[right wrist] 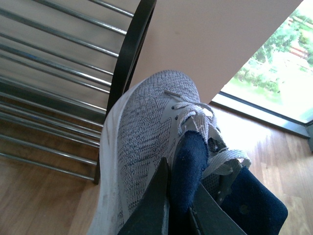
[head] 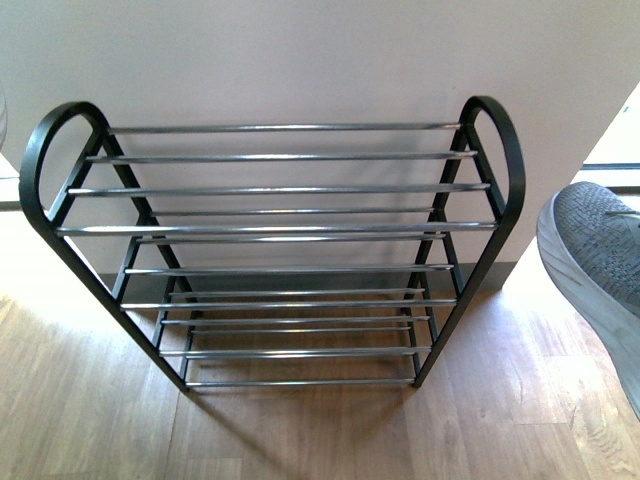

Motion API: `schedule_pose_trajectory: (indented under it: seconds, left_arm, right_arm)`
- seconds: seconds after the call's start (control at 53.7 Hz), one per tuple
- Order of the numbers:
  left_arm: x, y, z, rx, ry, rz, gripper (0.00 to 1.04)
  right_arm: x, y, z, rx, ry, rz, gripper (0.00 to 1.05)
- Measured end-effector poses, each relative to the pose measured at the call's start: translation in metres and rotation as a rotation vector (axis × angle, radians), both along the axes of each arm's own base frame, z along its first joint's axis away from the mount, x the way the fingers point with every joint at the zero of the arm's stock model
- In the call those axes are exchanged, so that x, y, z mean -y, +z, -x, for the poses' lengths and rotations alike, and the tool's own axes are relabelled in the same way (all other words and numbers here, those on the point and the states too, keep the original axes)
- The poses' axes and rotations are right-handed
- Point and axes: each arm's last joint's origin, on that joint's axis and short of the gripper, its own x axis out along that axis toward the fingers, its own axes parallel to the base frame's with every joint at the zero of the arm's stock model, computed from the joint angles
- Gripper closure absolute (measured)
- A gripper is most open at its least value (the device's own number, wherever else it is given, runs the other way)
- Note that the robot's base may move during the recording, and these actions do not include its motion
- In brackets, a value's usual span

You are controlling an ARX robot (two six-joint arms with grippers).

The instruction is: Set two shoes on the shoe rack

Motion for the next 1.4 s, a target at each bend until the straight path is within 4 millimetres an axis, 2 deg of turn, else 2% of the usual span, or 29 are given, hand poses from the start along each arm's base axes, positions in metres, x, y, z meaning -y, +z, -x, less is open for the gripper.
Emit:
schedule_pose_trajectory:
  seconds: [0.912, 0.949, 1.005, 1.098, 1.154, 1.228, 1.395]
  left_arm:
    - [0.0, 0.001, 0.0, 0.002, -0.002, 0.001, 1.03]
    - [0.0, 0.001, 0.0, 0.002, -0.002, 0.001, 1.03]
    - [0.0, 0.001, 0.0, 0.002, -0.002, 0.001, 1.03]
    - [0.0, 0.001, 0.0, 0.002, -0.001, 0.001, 1.03]
    - [0.0, 0.001, 0.0, 0.002, -0.002, 0.002, 1.03]
    - [0.0, 0.001, 0.0, 0.002, -0.002, 0.002, 1.03]
    - [0.0, 0.001, 0.0, 0.002, -0.002, 0.001, 1.03]
  right_arm:
    - [0.0, -0.001, 0.0, -0.004, 0.004, -0.007, 1.03]
    - [-0.001, 0.006, 0.001, 0.021, 0.012, -0.056, 1.03]
    - [-0.001, 0.037, 0.0, 0.162, 0.017, -0.192, 1.03]
    - [-0.002, 0.081, -0.012, 0.36, 0.036, -0.277, 1.03]
    - [-0.003, 0.093, -0.02, 0.391, 0.038, -0.293, 1.03]
    - [-0.007, 0.101, -0.031, 0.384, 0.038, -0.312, 1.03]
    - [-0.027, 0.102, -0.049, 0.34, 0.082, -0.322, 1.03]
